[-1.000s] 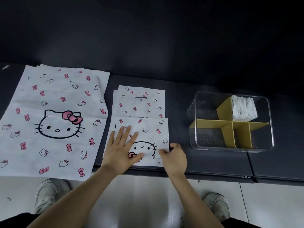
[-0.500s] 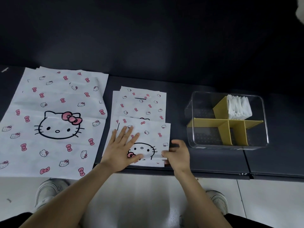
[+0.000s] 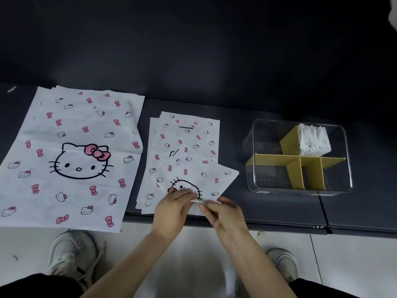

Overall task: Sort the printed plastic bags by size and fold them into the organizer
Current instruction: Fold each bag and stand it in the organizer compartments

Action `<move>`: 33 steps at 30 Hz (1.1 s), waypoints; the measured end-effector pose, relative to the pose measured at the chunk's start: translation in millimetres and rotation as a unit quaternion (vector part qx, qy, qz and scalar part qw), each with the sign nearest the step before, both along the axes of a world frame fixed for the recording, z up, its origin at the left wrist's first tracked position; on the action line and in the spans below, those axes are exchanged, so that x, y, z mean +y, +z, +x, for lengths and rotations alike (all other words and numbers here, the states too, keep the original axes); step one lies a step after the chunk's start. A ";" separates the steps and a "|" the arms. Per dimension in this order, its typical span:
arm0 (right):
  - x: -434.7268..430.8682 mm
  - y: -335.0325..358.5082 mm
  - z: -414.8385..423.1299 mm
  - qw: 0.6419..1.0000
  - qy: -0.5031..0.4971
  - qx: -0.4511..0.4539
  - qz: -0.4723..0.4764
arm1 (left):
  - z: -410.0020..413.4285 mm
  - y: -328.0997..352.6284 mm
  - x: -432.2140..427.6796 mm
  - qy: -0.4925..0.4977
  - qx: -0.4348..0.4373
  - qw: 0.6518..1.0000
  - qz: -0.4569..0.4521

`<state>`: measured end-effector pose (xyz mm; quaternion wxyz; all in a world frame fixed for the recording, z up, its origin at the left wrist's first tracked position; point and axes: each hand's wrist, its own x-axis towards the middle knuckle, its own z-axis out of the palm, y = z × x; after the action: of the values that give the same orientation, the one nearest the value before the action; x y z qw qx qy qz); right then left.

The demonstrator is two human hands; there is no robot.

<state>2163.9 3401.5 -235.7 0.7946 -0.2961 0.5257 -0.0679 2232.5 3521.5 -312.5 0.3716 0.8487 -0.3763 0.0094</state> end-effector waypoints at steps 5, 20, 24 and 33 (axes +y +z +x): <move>-38.4 2.0 -15.7 0.953 0.142 0.003 -0.269 | 7.6 11.1 17.4 0.037 0.378 0.924 -0.031; -50.1 -21.6 23.0 0.928 0.243 -0.007 -0.281 | 23.3 15.9 18.5 0.139 0.434 0.886 -0.078; -50.0 -30.8 16.1 0.925 0.260 0.055 -0.274 | 23.3 11.2 9.0 0.190 0.365 0.909 -0.071; -41.0 -48.5 14.1 0.899 0.232 0.125 -0.349 | 22.5 6.6 5.9 0.138 0.106 0.982 0.078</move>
<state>2178.0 3360.5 -284.2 0.5612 -0.6744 0.4793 -0.0235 2255.0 3527.4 -305.9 0.3371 0.9151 -0.2136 -0.0586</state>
